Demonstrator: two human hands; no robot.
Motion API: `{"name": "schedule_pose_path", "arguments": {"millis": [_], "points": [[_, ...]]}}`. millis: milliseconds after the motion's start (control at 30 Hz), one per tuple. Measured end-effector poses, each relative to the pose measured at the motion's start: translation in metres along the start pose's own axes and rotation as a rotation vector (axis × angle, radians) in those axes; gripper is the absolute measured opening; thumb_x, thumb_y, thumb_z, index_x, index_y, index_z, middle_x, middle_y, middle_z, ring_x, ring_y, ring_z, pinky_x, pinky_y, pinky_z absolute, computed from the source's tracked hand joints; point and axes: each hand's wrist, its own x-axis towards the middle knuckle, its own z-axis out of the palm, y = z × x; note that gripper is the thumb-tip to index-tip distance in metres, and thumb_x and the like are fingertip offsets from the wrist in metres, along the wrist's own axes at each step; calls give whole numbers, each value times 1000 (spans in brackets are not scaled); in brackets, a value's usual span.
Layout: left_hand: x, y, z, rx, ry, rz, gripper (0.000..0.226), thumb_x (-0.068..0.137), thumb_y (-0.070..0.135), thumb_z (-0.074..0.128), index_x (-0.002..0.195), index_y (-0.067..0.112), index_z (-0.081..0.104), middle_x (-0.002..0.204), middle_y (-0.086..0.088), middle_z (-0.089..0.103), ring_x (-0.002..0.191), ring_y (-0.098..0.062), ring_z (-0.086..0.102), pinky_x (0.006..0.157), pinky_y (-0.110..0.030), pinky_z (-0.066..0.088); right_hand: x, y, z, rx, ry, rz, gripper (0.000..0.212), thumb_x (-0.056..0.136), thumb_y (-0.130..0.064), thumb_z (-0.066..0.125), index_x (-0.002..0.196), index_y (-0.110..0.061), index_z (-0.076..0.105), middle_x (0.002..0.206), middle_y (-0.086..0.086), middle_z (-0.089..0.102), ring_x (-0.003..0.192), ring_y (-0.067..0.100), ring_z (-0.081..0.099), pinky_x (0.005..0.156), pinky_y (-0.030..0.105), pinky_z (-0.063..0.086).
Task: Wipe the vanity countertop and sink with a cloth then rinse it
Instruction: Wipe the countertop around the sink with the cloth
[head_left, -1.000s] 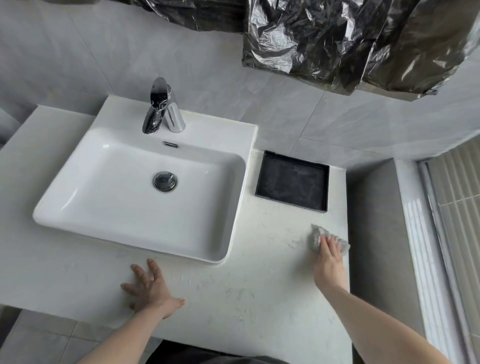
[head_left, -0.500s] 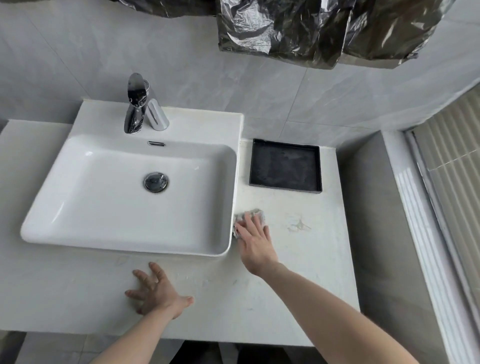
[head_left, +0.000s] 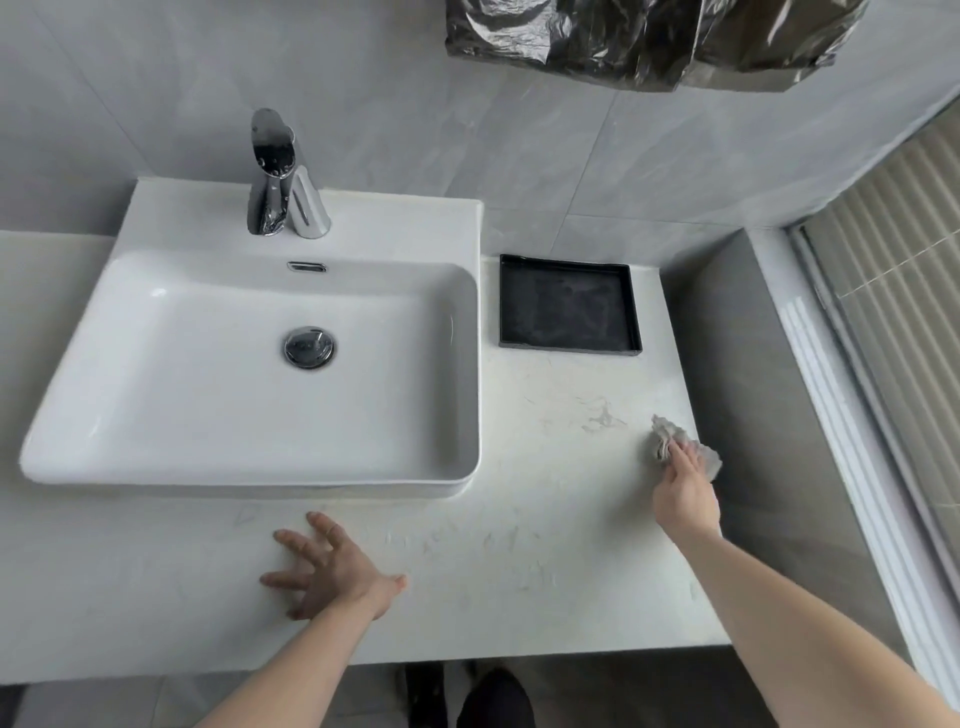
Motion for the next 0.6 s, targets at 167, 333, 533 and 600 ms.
{"name": "schedule_pose_path", "arguments": {"millis": [167,333,533,600], "points": [[-1,-4,0,-26,-7,16,154,60,60,88,154,22,-28,154,-16,-45,144,-61,-14,107,-69,35,-32,-65,0,219,47,21,40,106,-13,34,141,-13,54,137,15,59,122,39,57,98,42,46],[-1,-2,1,-30,0,4,154,59,62,87,155,23,-26,155,-15,-44,144,-61,-14,107,-69,34,-86,-132,45,240,-90,-468,44,105,-10,39,142,-25,57,145,-8,56,135,16,48,107,23,34],[1,-2,3,-8,31,1,154,58,62,88,155,23,-25,156,-15,-42,145,-60,-12,106,-68,36,-98,-143,99,-161,-267,-577,67,103,-39,36,165,-31,11,173,-4,-4,159,20,-12,129,48,-4],[3,-2,4,4,45,-1,154,58,62,88,155,23,-25,157,-15,-40,145,-60,-11,105,-68,38,-92,-131,98,-202,-250,-612,66,105,-39,31,165,-31,3,172,-7,-12,158,16,-19,128,48,-6]]}}
